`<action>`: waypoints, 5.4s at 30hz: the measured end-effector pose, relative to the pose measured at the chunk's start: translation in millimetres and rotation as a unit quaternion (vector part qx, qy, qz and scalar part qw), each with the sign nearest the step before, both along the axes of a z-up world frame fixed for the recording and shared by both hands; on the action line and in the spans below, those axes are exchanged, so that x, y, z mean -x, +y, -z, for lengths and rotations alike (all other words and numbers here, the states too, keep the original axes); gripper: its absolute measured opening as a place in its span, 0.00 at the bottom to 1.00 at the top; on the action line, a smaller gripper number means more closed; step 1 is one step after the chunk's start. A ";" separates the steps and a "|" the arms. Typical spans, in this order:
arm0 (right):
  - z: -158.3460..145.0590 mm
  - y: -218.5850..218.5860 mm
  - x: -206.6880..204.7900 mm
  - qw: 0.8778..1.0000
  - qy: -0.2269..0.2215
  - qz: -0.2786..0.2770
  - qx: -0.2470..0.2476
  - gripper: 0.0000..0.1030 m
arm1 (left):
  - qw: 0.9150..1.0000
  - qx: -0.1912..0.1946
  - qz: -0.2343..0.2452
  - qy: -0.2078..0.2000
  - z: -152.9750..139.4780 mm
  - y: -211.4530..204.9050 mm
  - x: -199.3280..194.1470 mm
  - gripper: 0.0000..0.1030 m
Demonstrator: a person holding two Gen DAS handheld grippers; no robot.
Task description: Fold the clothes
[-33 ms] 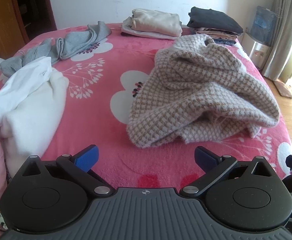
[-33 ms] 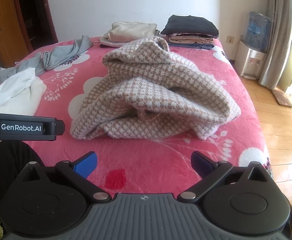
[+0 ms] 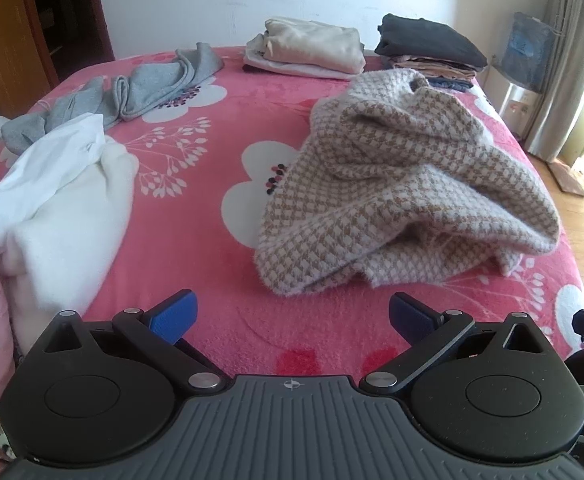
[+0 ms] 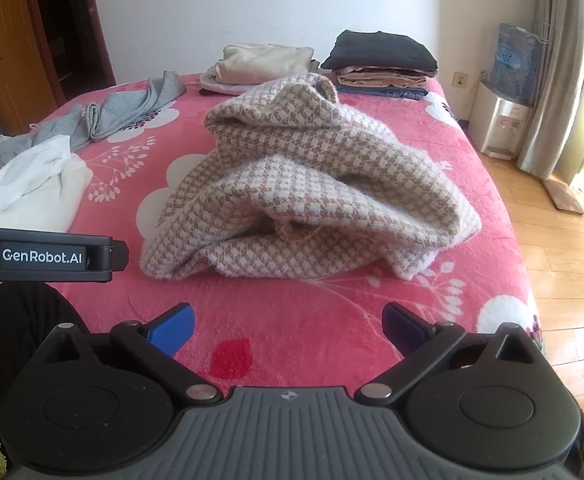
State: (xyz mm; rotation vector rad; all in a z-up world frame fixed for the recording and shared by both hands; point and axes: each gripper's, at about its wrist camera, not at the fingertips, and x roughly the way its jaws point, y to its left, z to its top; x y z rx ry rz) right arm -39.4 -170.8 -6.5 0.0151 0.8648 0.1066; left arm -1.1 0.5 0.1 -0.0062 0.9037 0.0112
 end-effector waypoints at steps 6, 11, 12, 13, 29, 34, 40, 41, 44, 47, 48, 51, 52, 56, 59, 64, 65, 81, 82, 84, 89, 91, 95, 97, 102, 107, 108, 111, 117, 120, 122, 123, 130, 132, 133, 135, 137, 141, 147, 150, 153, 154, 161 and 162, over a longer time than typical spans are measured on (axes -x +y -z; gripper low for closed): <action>-2.9 3.1 -0.5 1.000 -0.001 0.002 0.009 0.99 | 1.000 0.002 0.004 -0.008 -2.2 3.6 -2.0 1.00; -5.0 5.3 -1.5 1.000 -0.002 0.006 0.017 1.00 | 1.000 0.014 -0.009 -0.021 -4.8 12.1 2.1 1.00; -4.6 5.5 -1.4 1.000 -0.003 0.005 0.018 1.00 | 1.000 0.012 -0.008 -0.021 -3.4 13.2 1.5 1.00; -4.3 5.6 -1.4 1.000 -0.003 0.005 0.019 1.00 | 1.000 0.011 -0.009 -0.019 -2.8 14.1 0.7 1.00; 2.1 5.1 -5.1 0.999 0.018 0.017 0.025 1.00 | 0.999 0.004 -0.025 -0.033 0.7 23.1 5.4 1.00; 0.8 1.8 -5.7 1.000 0.013 0.013 0.025 1.00 | 0.999 0.002 -0.023 -0.032 0.8 22.5 6.4 1.00; -7.9 -9.1 -21.4 0.999 -0.006 0.010 0.042 1.00 | 0.999 -0.001 -0.017 -0.029 2.7 22.0 7.7 1.00; -9.8 -10.7 -24.5 0.999 -0.008 0.011 0.039 1.00 | 0.999 -0.001 -0.017 -0.029 2.9 21.9 8.0 1.00; -13.6 -12.0 -32.1 0.999 -0.011 0.011 0.033 1.00 | 0.999 -0.002 -0.017 -0.030 3.0 22.1 8.4 1.00; -13.1 -6.6 -35.2 0.999 -0.012 0.004 0.033 1.00 | 0.999 -0.003 -0.019 -0.029 2.9 21.9 7.2 1.00; -11.6 -4.3 -34.8 0.999 -0.011 0.002 0.032 1.00 | 0.999 -0.004 -0.019 -0.029 2.9 21.5 6.6 1.00; -6.9 1.4 -33.6 1.000 -0.005 -0.002 0.028 1.00 | 0.999 -0.006 -0.019 -0.029 3.4 21.6 6.4 1.00; -5.6 2.6 -33.1 1.000 -0.003 -0.002 0.026 1.00 | 0.999 -0.007 -0.020 -0.030 3.5 21.6 6.3 1.00; -2.2 4.2 -31.4 1.000 0.003 -0.001 0.024 1.00 | 0.999 -0.007 -0.022 -0.025 5.1 22.5 5.8 1.00; -0.9 3.0 -31.0 1.000 0.005 0.003 0.024 1.00 | 0.999 -0.006 -0.022 -0.024 5.6 22.7 5.4 1.00; -0.4 1.4 -31.8 1.000 0.006 0.008 0.023 1.00 | 0.999 -0.007 -0.023 -0.024 5.9 22.8 4.3 1.00; -0.3 1.5 -31.9 1.000 0.006 0.008 0.023 1.00 | 0.999 -0.007 -0.023 -0.023 5.6 22.9 4.0 1.00; 1.5 5.6 -33.4 1.000 0.009 0.005 0.024 1.00 | 0.999 -0.009 -0.024 -0.021 6.9 23.7 2.2 1.00; 1.5 5.8 -33.4 1.000 0.009 0.004 0.024 1.00 | 0.999 -0.010 -0.024 -0.020 7.0 23.8 2.2 1.00; 1.8 6.2 -33.2 1.000 0.009 0.004 0.024 1.00 | 0.999 -0.010 -0.025 -0.020 7.5 24.1 2.6 1.00; 3.0 7.1 -33.3 1.000 0.010 0.005 0.023 1.00 | 0.999 -0.010 -0.024 -0.020 8.4 24.6 3.1 1.00; 3.1 6.6 -33.4 1.000 0.011 0.005 0.023 1.00 | 0.999 -0.010 -0.024 -0.020 8.8 24.8 3.3 1.00; 4.3 5.9 -33.5 1.000 0.011 0.006 0.022 1.00 | 0.999 -0.011 -0.020 -0.024 9.2 24.1 4.2 1.00; 5.5 6.2 -34.1 1.000 0.013 0.006 0.021 1.00 | 0.999 -0.013 -0.017 -0.029 9.3 23.0 4.4 1.00; 8.8 7.6 -36.4 1.000 0.016 0.005 0.022 1.00 | 0.999 -0.009 -0.012 -0.048 8.9 23.1 5.0 1.00; 11.8 7.4 -39.8 1.000 0.015 0.007 0.017 1.00 | 0.996 0.036 -0.004 -0.076 6.6 28.7 2.0 1.00; 12.1 6.5 -40.5 1.000 0.013 0.009 0.014 1.00 | 0.996 0.043 -0.003 -0.083 6.3 29.4 0.4 1.00; 12.5 3.0 -43.6 1.000 0.004 0.015 0.010 1.00 | 0.993 0.060 0.002 -0.100 5.9 30.7 -7.1 1.00; 6.2 -13.3 -53.9 0.999 -0.038 0.037 0.006 1.00 | 0.990 0.077 0.045 -0.112 10.7 27.3 -40.3 1.00; -1.1 -27.4 -69.0 0.996 -0.071 0.046 0.002 1.00 | 0.988 0.081 0.064 -0.114 14.7 24.4 -65.9 1.00; -5.5 -36.6 -85.9 0.995 -0.091 0.047 0.000 1.00 | 0.986 0.094 0.078 -0.113 18.0 22.0 -87.7 1.00; -5.9 -41.1 -95.9 0.994 -0.097 0.045 -0.001 1.00 | 0.985 0.101 0.086 -0.113 19.7 20.8 -98.7 1.00; 21.6 -41.5 -178.8 0.991 -0.112 -0.056 0.050 0.95 | 0.972 0.113 0.188 -0.086 42.5 -4.6 -183.7 0.91; 29.1 -34.6 -200.8 0.989 -0.106 -0.089 0.057 0.74 | 0.965 0.126 0.221 -0.063 44.6 -6.9 -205.5 0.82; 30.4 -33.4 -210.4 0.989 -0.095 -0.097 0.052 0.66 | 0.961 0.134 0.239 -0.049 44.0 -8.0 -214.3 0.70; 27.4 -35.7 -224.8 0.994 -0.066 -0.084 0.027 0.23 | 0.956 0.136 0.259 -0.008 39.9 -10.1 -229.3 0.62; 21.9 -37.9 -237.4 0.997 -0.038 -0.071 0.001 0.09 | 0.952 0.147 0.264 0.042 27.9 -7.0 -244.2 0.61; -17.6 -34.5 -241.9 0.997 0.001 -0.048 -0.054 0.08 | 0.941 0.201 0.232 0.144 -4.1 14.9 -276.7 0.67; -54.4 -15.8 -258.1 0.990 0.052 -0.038 -0.127 0.07 | 0.940 0.180 0.222 0.189 -34.0 14.5 -316.6 0.81; -57.2 -16.5 -261.9 0.983 0.061 -0.052 -0.167 0.07 | 0.946 0.148 0.209 0.199 -29.4 -0.6 -331.4 0.81; -49.4 -25.1 -262.9 0.972 0.064 -0.102 -0.202 0.07 | 0.952 0.116 0.166 0.230 -12.6 -17.5 -341.0 0.77; -45.6 -29.0 -262.8 0.968 0.065 -0.120 -0.212 0.07 | 0.953 0.109 0.149 0.240 -10.1 -23.2 -338.4 0.76; -42.1 -93.3 -271.6 0.940 0.079 -0.186 -0.274 0.13 | 0.969 0.067 0.035 0.234 -27.5 -64.7 -307.6 0.81; -41.4 -104.7 -274.4 0.935 0.084 -0.189 -0.287 0.15 | 0.968 0.069 0.026 0.239 -27.5 -67.6 -310.1 0.81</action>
